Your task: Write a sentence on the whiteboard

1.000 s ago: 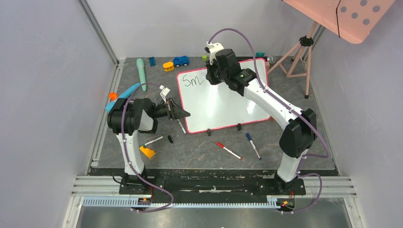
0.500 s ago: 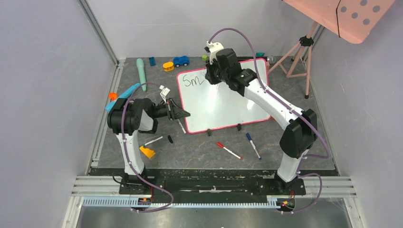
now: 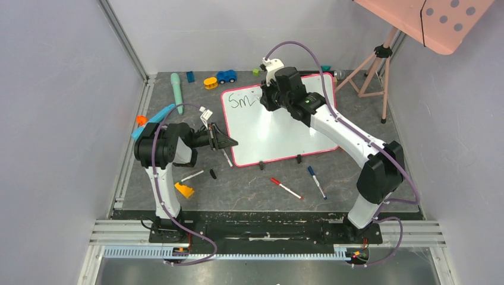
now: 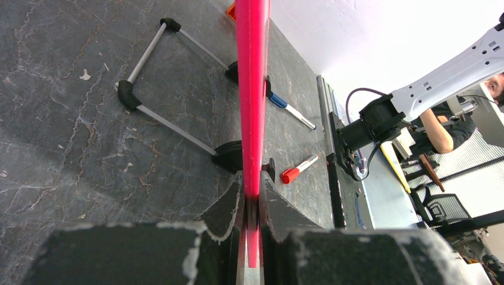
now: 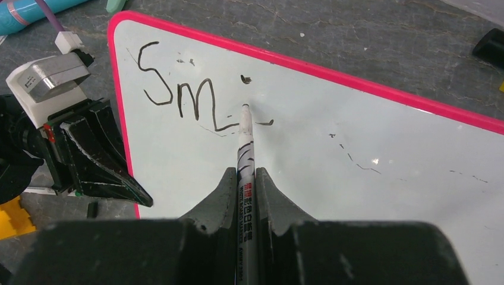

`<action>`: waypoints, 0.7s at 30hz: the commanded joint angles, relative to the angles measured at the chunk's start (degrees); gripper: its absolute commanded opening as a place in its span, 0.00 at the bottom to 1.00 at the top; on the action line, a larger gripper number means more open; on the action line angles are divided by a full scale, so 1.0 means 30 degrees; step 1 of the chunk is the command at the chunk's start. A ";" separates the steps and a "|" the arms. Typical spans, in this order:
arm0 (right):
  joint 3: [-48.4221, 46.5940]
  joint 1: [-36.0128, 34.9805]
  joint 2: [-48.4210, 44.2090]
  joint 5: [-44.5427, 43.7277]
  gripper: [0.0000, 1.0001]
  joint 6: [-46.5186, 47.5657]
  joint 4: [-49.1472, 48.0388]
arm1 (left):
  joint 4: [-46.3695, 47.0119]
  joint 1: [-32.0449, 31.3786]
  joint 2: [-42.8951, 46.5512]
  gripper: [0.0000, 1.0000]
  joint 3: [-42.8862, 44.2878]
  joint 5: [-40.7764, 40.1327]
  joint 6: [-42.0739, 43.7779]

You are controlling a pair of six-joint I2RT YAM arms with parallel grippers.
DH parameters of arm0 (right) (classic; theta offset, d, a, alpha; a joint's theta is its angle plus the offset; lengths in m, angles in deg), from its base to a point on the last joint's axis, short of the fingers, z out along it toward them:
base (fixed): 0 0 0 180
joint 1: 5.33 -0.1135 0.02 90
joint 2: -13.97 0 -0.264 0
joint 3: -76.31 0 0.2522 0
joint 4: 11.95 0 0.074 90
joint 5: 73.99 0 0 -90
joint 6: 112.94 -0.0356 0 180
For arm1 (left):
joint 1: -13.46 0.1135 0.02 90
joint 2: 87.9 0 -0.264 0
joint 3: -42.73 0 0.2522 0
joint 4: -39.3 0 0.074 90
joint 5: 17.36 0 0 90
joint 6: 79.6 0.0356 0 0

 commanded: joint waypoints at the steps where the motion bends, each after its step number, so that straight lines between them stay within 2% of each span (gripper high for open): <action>1: 0.0167 0.0031 -0.0680 0.0094 0.00 0.0176 -0.0752 | 0.0918 -0.0066 -0.0015 0.04 -0.0350 0.0673 0.1068; 21: -0.0956 0.0037 0.0562 0.0099 0.00 0.0158 -0.0442 | 0.0918 -0.0051 -0.0026 0.04 -0.0349 0.0650 0.1083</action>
